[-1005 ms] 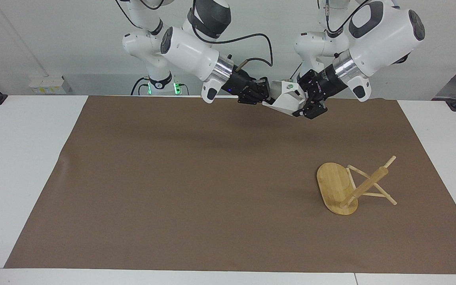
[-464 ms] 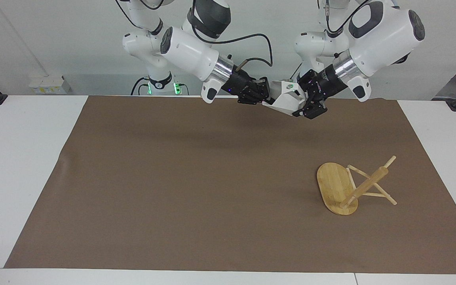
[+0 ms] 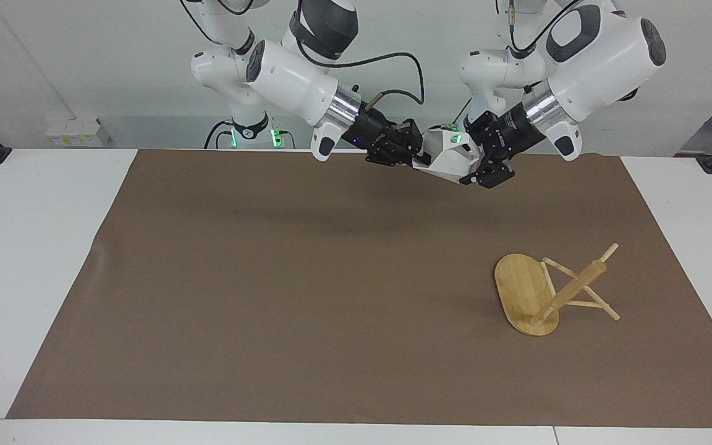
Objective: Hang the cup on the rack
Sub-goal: 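Grasp the cup with the left gripper while the right gripper releases it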
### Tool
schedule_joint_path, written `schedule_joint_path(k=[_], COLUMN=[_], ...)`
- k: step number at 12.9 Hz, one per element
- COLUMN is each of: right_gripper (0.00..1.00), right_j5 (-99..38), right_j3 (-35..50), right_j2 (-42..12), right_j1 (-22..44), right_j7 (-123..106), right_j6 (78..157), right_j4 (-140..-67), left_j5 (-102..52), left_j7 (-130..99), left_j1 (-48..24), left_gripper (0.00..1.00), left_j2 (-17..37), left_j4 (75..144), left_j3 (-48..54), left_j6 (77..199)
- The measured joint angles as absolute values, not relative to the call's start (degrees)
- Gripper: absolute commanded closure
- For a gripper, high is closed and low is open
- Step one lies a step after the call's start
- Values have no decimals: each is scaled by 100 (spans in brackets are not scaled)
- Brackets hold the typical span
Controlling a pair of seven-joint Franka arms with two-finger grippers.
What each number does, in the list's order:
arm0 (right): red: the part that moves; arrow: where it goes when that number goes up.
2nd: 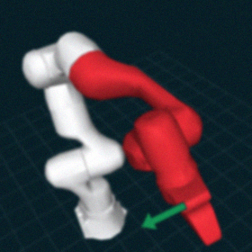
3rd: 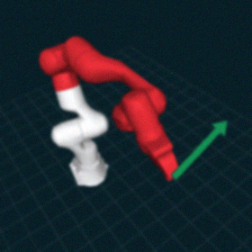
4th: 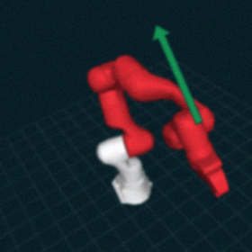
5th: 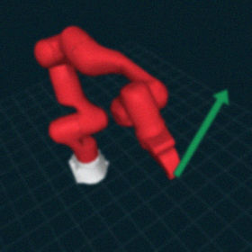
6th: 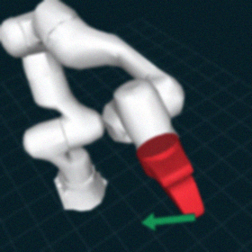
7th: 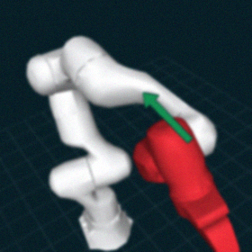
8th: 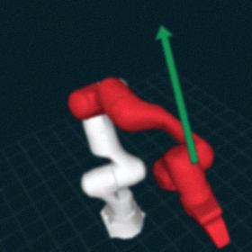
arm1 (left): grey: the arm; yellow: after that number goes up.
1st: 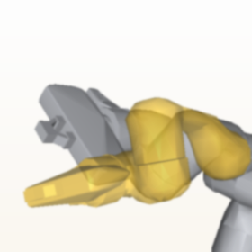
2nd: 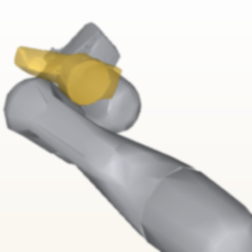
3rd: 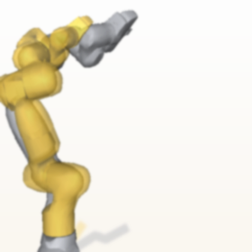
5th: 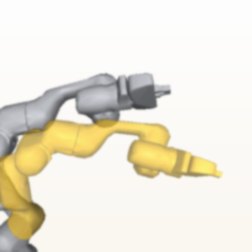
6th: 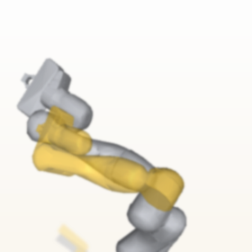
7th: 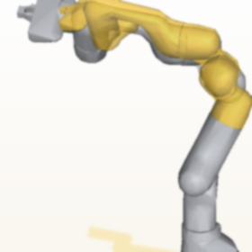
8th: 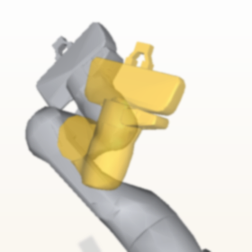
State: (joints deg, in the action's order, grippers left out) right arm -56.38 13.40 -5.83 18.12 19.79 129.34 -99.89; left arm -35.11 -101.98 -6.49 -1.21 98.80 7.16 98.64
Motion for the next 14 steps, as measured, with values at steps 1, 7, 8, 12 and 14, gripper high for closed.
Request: schedule_joint_path(k=[1, 7, 8, 12, 14], right_gripper=[0, 0, 0, 0, 0], right_j5=[-5638, -5574, -5355, -3910, -3273], right_j3=[1339, 1305, 1300, 1295, 1291], right_j2=[-583, -571, -556, -405, -265], right_j1=[1811, 1776, 1754, 1624, 1427], right_j7=[1980, 1970, 1967, 1951, 1728], right_j6=[12935, 12956, 12955, 12493, 11916], right_j4=[-9988, -9963, -9953, -9942, -9938], left_j5=[-3511, -3511, -3511, -3398, -3242], left_j7=[-10270, -10670, -10731, -11114, -11475], left_j1=[-646, -582, -543, -439, -425], left_gripper=[100, 100, 100, 100, 100], left_j2=[-135, -253, -253, -163, -12], left_j4=[9948, 10489, 10546, 10703, 10718], left_j3=[710, 681, 678, 654, 656], left_j6=[10018, 11145, 11270, 11626, 11806])
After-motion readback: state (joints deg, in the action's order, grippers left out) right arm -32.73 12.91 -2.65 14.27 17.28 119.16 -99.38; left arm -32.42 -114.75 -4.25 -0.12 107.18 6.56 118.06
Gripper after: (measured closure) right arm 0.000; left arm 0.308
